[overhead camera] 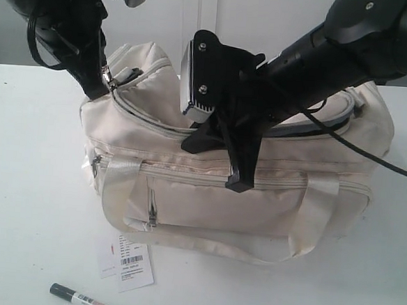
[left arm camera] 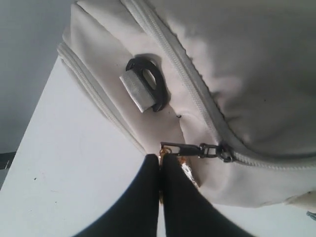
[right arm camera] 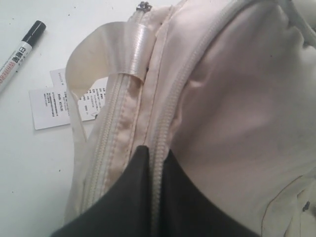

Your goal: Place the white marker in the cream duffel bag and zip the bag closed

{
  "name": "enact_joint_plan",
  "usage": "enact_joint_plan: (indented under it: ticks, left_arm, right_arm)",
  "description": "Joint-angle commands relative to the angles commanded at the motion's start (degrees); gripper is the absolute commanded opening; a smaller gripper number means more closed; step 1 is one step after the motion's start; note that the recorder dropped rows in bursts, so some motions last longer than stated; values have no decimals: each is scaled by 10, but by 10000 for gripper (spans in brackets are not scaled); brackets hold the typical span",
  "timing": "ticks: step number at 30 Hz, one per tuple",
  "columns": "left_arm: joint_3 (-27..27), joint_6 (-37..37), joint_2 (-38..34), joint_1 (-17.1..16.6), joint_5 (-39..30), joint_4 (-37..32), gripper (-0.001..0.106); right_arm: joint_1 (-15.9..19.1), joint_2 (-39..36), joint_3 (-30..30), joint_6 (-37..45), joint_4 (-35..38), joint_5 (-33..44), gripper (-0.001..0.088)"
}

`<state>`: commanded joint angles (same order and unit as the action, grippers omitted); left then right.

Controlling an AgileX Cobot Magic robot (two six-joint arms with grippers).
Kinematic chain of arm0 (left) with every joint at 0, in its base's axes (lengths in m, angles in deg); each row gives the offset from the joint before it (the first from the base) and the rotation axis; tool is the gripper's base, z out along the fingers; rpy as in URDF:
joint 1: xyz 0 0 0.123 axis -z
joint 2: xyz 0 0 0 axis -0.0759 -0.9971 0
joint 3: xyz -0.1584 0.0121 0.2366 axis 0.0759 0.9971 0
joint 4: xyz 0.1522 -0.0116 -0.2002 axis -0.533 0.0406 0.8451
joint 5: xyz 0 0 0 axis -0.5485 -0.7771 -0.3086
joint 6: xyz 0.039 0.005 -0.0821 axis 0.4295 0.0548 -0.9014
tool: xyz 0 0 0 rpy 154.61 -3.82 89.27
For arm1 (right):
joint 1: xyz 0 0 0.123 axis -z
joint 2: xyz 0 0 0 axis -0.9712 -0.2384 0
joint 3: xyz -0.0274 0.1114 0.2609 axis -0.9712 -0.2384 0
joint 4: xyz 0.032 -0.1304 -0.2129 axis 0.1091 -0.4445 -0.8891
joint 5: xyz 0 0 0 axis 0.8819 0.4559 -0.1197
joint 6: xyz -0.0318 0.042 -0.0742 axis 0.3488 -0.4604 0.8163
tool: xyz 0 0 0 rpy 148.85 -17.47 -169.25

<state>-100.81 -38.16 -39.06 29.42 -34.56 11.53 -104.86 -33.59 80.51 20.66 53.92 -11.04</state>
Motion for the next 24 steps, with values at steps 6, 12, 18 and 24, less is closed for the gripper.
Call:
enact_joint_plan:
  ticks: [6,12,18,24]
  left_arm:
    - [0,0,0,-11,2,25,107]
    - [0,-30,0,-11,-1,34,538]
    - [0,-112,22,-11,-90,28,582]
    - [23,-121,77,-11,-152,137,582]
  right_arm:
    - [0,0,0,0,0,0,0]
    - [0,0,0,0,0,0,0]
    - [0,0,0,0,0,-3,0]
    - [0,0,0,-43,0,-12,0]
